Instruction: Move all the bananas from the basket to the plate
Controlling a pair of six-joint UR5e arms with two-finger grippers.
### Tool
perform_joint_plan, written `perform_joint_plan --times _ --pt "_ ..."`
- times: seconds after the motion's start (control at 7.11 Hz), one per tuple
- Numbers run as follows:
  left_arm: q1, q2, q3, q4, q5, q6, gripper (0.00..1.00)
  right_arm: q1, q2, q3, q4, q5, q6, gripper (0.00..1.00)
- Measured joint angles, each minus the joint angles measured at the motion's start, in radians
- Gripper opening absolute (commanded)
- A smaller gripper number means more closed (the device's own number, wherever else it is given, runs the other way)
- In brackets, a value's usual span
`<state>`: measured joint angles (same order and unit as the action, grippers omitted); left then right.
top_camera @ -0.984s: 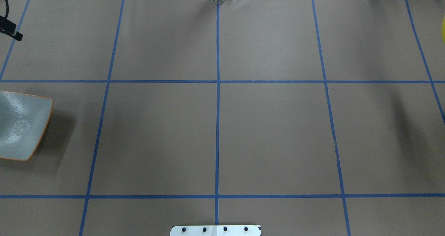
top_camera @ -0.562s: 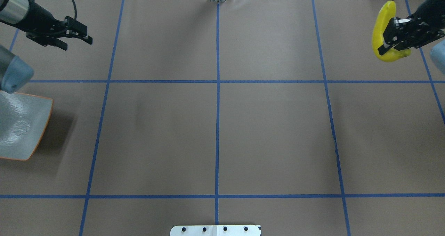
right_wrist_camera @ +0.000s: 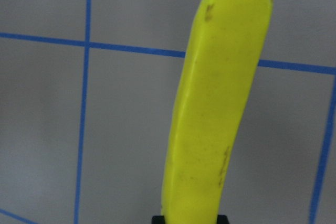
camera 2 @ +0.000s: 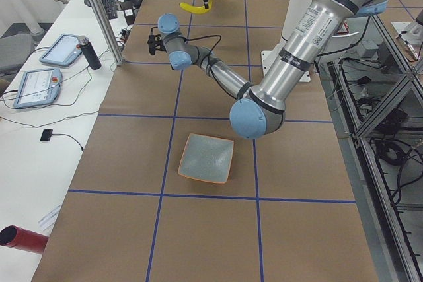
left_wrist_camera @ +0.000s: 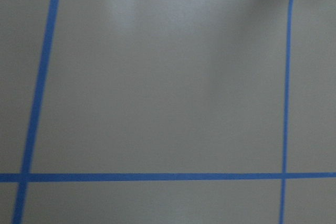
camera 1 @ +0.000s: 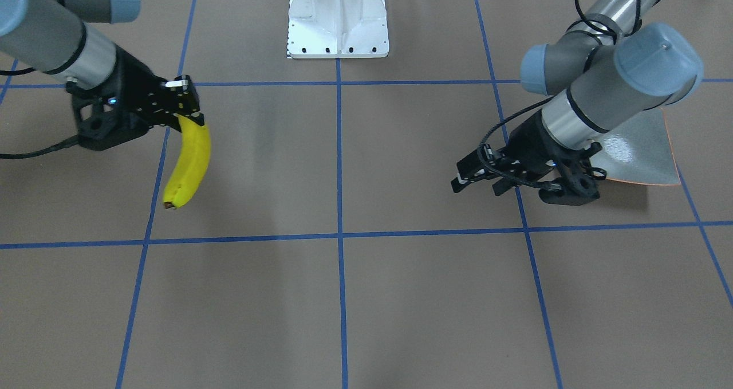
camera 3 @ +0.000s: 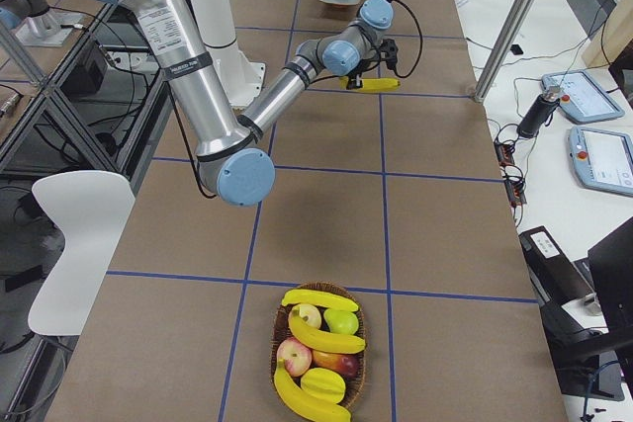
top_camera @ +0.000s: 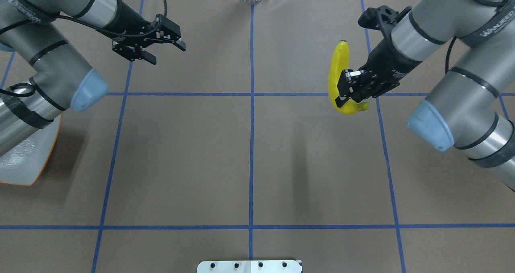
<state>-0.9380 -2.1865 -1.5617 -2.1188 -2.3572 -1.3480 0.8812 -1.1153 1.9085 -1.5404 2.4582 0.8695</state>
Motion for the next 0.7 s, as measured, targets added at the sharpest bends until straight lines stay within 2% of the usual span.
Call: perform_joint_plan --times 0.28,0.7 --pt "0.072 -0.071 0.004 -0.031 0.005 -0.111 1.00 -0.081 0.040 -0.016 0.097 -0.055 0.120 0.00" --pt "0.167 -0.123 0.008 -0.081 0.013 -0.135 1.00 -0.099 0.052 -0.017 0.135 -0.067 0.153 0.00"
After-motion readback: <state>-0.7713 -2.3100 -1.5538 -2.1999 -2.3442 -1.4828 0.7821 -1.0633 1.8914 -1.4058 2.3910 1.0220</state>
